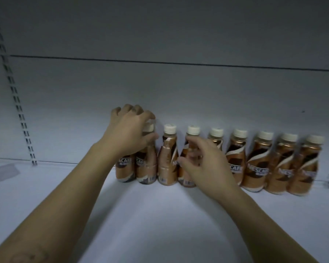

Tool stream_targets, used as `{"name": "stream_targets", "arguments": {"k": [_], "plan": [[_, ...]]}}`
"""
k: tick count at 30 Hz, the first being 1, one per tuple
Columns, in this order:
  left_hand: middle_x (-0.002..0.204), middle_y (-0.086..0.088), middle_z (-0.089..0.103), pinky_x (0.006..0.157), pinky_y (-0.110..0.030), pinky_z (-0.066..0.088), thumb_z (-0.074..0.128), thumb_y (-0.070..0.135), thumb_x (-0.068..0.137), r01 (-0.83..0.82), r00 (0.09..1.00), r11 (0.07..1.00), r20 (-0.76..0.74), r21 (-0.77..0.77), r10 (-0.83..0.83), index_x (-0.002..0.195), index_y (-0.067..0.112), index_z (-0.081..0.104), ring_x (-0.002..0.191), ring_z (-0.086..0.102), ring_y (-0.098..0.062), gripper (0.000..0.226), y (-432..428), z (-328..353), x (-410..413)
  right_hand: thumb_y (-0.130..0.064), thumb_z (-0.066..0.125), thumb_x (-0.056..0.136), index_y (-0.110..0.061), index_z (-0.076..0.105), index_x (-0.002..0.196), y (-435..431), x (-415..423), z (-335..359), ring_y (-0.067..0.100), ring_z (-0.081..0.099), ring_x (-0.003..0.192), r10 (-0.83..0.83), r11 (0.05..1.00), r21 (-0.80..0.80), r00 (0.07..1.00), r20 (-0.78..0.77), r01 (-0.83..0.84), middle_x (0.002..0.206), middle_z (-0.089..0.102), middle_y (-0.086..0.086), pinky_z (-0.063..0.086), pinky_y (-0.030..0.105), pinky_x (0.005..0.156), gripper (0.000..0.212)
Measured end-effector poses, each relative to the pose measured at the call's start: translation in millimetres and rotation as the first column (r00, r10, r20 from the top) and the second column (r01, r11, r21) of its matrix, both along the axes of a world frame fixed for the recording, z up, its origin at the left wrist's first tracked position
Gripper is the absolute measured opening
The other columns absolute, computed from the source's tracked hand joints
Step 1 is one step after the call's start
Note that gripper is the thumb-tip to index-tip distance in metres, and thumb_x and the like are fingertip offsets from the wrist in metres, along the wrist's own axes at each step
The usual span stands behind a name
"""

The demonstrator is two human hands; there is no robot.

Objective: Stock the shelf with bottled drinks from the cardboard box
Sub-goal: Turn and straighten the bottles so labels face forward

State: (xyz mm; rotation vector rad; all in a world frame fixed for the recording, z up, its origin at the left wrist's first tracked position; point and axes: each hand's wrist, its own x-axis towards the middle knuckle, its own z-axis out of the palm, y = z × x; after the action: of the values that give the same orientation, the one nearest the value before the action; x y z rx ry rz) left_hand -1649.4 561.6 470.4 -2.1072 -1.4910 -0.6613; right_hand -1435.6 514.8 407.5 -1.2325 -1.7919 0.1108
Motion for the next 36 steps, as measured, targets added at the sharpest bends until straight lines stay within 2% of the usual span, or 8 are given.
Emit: {"name": "stream_targets", "arguments": {"k": [3,11,20,23,26,29,31,36], "plan": [[0.114,-0.004,0.061,0.097,-0.050,0.030,0.047,0.067,0.076,-0.010,0.999,1.000,-0.038,0.026,0.011,0.115,0.031,0.062,0.114,0.047,-0.032,0.055,6.5,-2.9,-17.2,-0.036,0.066,0.084,-0.032,0.051,0.128,15.4,-27.6,11.1,0.006,0.061,0.083,-0.020,0.997,0.068,1.000,-0.018,0.021,0.118,0.056,-0.011,0.054,0.034,0.081,0.047],[0.124,0.005,0.061,0.104,-0.056,0.020,0.049,0.060,0.082,0.104,0.982,0.994,0.158,0.029,-0.108,0.126,0.039,0.056,0.125,0.039,-0.025,0.050,8.0,-18.8,-21.0,-0.033,0.065,0.085,-0.024,0.047,0.129,38.6,-48.6,13.4,0.021,0.057,0.106,-0.217,0.962,0.176,0.975,0.038,0.207,0.130,0.046,0.002,0.042,0.030,0.081,0.048],[0.106,0.006,0.066,0.111,-0.052,0.008,0.067,0.053,0.075,-0.026,0.905,0.986,0.422,0.163,-0.046,0.106,0.032,0.070,0.123,0.038,-0.017,0.037,7.9,-28.9,1.5,-0.039,0.055,0.084,-0.030,0.038,0.135,6.6,-31.9,-14.4,0.012,0.061,0.092,0.025,0.996,0.082,0.995,0.096,-0.033,0.133,0.038,-0.008,0.055,0.035,0.079,0.055],[0.100,0.004,0.069,0.112,-0.052,0.006,0.065,0.052,0.076,-0.103,0.922,0.968,0.387,0.228,0.006,0.104,0.028,0.071,0.121,0.042,-0.019,0.038,6.8,-33.2,10.3,-0.035,0.059,0.085,-0.030,0.037,0.137,10.3,-27.0,-16.5,0.012,0.060,0.096,0.049,0.998,0.039,0.993,0.109,-0.054,0.133,0.039,-0.009,0.054,0.036,0.084,0.057],[0.099,0.002,0.070,0.112,-0.053,0.007,0.066,0.052,0.076,-0.114,0.931,0.961,0.365,0.253,0.014,0.104,0.026,0.071,0.120,0.045,-0.021,0.038,4.8,-34.8,12.3,-0.025,0.066,0.085,-0.030,0.043,0.135,14.6,-17.2,-14.8,0.002,0.061,0.081,0.073,0.997,-0.009,0.997,0.028,-0.073,0.120,0.049,-0.011,0.054,0.026,0.076,0.055],[0.109,0.001,0.067,0.114,-0.054,0.004,0.063,0.054,0.079,-0.116,0.955,0.966,0.293,0.230,0.045,0.108,0.025,0.067,0.123,0.043,-0.023,0.041,1.8,-32.6,10.1,-0.020,0.066,0.085,-0.029,0.053,0.126,17.4,-10.0,-7.9,-0.004,0.059,0.078,0.056,0.998,0.035,0.996,-0.062,-0.054,0.096,0.058,-0.015,0.045,0.013,0.067,0.044],[0.122,0.001,0.061,0.115,-0.053,0.004,0.055,0.058,0.081,-0.091,0.972,0.974,0.233,0.210,0.040,0.118,0.025,0.062,0.128,0.040,-0.022,0.050,-2.4,-24.9,12.6,-0.019,0.064,0.086,-0.029,0.058,0.119,18.0,-3.6,-3.3,-0.001,0.058,0.074,0.034,0.998,0.057,0.992,-0.121,-0.027,0.095,0.062,-0.012,0.048,0.019,0.071,0.035],[0.112,0.003,0.065,0.095,-0.042,0.036,0.058,0.059,0.079,0.077,0.997,0.996,0.035,-0.037,-0.075,0.122,0.029,0.056,0.104,0.057,-0.022,0.052,0.8,21.6,43.4,-0.017,0.061,0.088,-0.028,0.060,0.110,20.2,4.8,-0.2,0.007,0.056,0.074,-0.045,0.997,0.048,0.987,-0.152,0.053,0.079,0.058,-0.010,0.047,0.026,0.072,0.025]]}}
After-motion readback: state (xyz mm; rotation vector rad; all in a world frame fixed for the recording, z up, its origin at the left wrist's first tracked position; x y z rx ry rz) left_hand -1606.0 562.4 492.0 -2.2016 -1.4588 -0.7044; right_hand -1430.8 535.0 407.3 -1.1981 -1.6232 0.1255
